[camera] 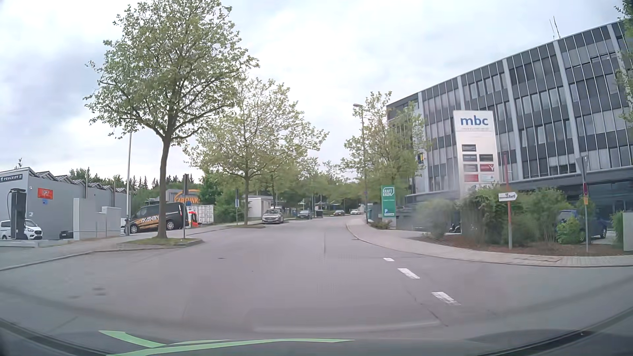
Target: Follow the waypoints while adhering to traffic rules and regulations
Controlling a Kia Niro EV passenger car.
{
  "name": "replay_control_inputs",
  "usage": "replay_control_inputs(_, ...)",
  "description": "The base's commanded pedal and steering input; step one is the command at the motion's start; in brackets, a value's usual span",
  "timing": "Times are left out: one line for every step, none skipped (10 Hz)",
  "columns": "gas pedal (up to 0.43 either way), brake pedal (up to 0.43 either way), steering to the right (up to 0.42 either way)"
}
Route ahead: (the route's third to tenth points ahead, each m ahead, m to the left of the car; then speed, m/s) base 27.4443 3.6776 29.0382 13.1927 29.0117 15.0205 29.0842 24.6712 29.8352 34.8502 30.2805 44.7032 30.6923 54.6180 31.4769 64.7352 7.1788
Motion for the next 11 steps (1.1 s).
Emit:
replay_control_inputs(0.0, 0.0, 0.005)
replay_control_inputs(0.0, 0.0, 0.006)
replay_control_inputs(0.0, 0.0, 0.006)
replay_control_inputs(0.0, 0.0, 0.006)
replay_control_inputs(0.0, 0.0, 0.007)
replay_control_inputs(0.0, 0.0, 0.007)
replay_control_inputs(0.0, 0.0, 0.007)
replay_control_inputs(0.0, 0.0, 0.007)
replay_control_inputs(0.0, 0.0, 0.007)
replay_control_inputs(0.0, 0.0, 0.007)
replay_control_inputs(0.0, 0.0, 0.007)
